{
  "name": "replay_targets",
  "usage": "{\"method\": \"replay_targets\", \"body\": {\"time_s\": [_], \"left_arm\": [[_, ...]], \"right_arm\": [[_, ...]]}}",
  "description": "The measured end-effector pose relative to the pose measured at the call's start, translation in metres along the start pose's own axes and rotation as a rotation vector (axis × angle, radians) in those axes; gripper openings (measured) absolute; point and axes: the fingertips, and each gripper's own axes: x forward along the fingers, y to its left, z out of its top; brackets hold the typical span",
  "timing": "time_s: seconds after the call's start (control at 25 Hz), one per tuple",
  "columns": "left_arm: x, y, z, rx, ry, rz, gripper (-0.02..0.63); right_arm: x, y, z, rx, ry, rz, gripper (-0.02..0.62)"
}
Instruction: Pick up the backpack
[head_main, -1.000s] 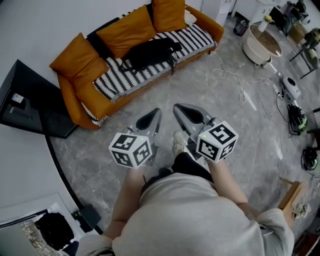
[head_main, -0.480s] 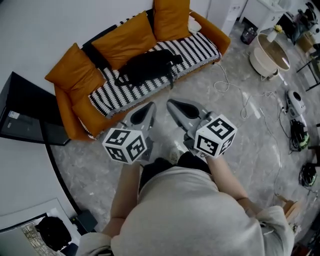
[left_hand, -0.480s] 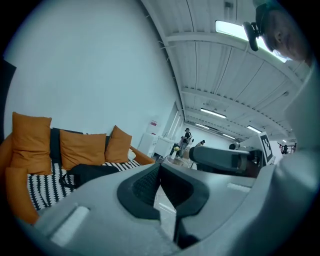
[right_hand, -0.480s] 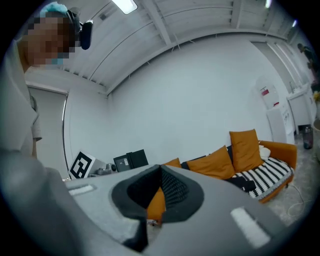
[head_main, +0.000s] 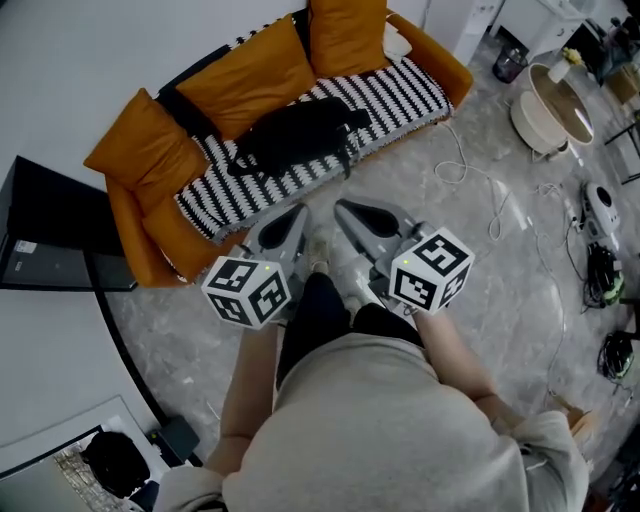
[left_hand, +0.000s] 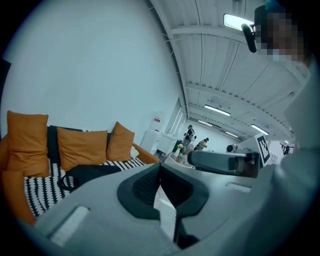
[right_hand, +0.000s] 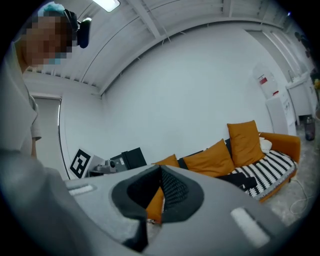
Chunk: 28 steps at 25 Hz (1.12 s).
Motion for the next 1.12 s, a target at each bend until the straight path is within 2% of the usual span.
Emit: {"method": "replay_targets", "body": {"time_s": [0.2,0.44,0.6,0.92,1.12], "left_arm": [[0.029,0.027,0.008,-0.023,0.011,-0.008,0.008],[0.081,0.077,0.028,-0.049,0.02,-0.022,0.006],[0.116,0.118,0.058,-0.05,0.015,-0.036,0.007],[0.166,0.211,0.107,-0.078,0.02,-0.023,0.006],[0.189,0.257,0.118,-0.104,0.036,-0.022,0.008]], "right_arm": [[0.027,-0.03,0.002,0.037,0.004,0.001,0.003],[0.079,-0.077,0.027,0.104,-0.027,0.022,0.003],[0.132,-0.11,0.047,0.094,0.0,0.023,0.003],[0.233,-0.149,0.086,0.074,0.041,0.064,0.003],[0.279,-0.175,0.094,0.072,0.057,0.053,0.003]]}}
